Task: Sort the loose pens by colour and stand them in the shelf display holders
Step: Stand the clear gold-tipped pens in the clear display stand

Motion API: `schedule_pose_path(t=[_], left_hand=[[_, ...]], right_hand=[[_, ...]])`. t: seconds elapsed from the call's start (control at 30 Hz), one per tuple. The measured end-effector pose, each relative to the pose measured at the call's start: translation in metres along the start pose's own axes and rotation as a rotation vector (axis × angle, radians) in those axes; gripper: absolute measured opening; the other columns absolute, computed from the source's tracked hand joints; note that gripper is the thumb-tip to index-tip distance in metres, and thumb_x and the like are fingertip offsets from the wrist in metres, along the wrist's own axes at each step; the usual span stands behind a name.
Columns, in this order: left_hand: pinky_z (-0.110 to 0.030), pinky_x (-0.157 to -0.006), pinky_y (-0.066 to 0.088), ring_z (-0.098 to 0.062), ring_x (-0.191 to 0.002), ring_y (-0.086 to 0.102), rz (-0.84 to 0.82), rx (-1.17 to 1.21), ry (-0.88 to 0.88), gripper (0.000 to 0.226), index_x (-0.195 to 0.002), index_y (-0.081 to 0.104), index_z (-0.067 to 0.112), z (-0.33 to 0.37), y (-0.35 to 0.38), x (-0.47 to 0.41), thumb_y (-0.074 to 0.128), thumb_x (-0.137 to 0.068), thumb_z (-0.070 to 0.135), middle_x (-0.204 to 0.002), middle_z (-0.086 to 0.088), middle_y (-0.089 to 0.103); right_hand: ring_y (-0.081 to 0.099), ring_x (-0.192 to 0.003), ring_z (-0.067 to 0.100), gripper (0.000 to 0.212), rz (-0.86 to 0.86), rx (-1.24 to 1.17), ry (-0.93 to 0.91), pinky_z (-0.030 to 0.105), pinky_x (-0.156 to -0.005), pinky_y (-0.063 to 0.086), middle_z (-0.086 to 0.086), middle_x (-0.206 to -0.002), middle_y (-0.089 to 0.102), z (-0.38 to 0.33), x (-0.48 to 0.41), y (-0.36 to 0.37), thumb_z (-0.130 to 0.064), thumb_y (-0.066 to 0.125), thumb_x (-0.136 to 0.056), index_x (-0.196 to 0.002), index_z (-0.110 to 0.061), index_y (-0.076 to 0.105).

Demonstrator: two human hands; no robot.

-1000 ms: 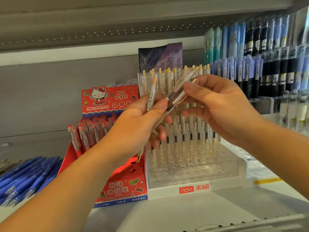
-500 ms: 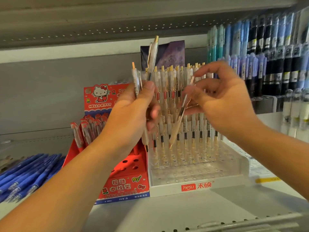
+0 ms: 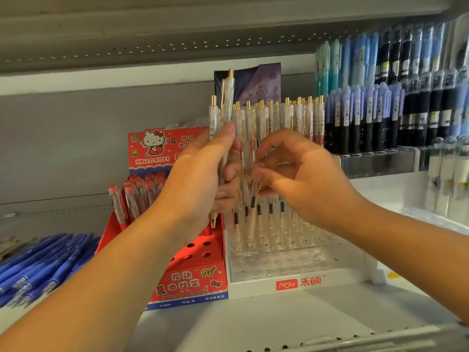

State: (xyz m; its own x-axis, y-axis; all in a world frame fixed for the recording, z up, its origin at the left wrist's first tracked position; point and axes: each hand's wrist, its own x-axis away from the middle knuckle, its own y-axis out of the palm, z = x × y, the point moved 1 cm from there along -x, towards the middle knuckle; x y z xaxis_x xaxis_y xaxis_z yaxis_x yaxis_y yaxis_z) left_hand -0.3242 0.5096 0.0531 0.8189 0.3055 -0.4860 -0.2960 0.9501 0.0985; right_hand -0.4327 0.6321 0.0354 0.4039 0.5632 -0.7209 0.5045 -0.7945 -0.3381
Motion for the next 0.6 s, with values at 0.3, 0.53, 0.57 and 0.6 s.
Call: schedule_pose_path(t=[0.3, 0.53, 0.57, 0.6], left_hand=[[-0.014, -0.040, 0.021, -0.011, -0.038, 0.029, 0.017, 0.003, 0.035, 0.018, -0.093, 0.052, 0.011, 0.001, 0.002, 0.000, 0.039, -0.104, 0.014, -0.056, -0.002, 0.045], [-0.022, -0.037, 0.037, -0.014, -0.043, 0.044, -0.032, -0.058, 0.034, 0.017, -0.105, 0.060, 0.009, -0.002, 0.003, 0.001, 0.045, -0.104, 0.017, -0.063, -0.004, 0.055], [-0.023, -0.038, 0.038, -0.015, -0.044, 0.046, -0.048, -0.075, 0.028, 0.017, -0.107, 0.060, 0.008, -0.003, 0.003, 0.001, 0.045, -0.104, 0.018, -0.063, -0.005, 0.056], [-0.024, -0.039, 0.040, -0.016, -0.044, 0.048, -0.066, -0.095, 0.019, 0.018, -0.108, 0.060, 0.009, -0.004, 0.003, 0.001, 0.045, -0.104, 0.018, -0.064, -0.005, 0.057]], right_hand=[[0.064, -0.083, 0.003, 0.025, -0.117, 0.262, -0.033, 0.025, -0.074, 0.056, -0.014, -0.088, 0.069, -0.004, 0.001, 0.000, -0.014, 0.070, -0.089, -0.103, -0.034, 0.066], [0.061, -0.079, 0.007, 0.021, -0.124, 0.431, -0.078, 0.025, -0.072, 0.052, -0.019, -0.092, 0.064, -0.006, 0.002, -0.005, -0.023, 0.065, -0.091, -0.102, -0.039, 0.068], [0.062, -0.079, 0.007, 0.020, -0.102, 0.415, -0.081, 0.026, -0.071, 0.053, -0.018, -0.092, 0.065, -0.006, 0.001, -0.006, -0.021, 0.064, -0.091, -0.101, -0.037, 0.068], [0.063, -0.077, 0.007, 0.019, -0.075, 0.357, -0.070, 0.026, -0.068, 0.054, -0.015, -0.093, 0.066, -0.006, 0.000, -0.008, -0.019, 0.064, -0.091, -0.101, -0.034, 0.068]])
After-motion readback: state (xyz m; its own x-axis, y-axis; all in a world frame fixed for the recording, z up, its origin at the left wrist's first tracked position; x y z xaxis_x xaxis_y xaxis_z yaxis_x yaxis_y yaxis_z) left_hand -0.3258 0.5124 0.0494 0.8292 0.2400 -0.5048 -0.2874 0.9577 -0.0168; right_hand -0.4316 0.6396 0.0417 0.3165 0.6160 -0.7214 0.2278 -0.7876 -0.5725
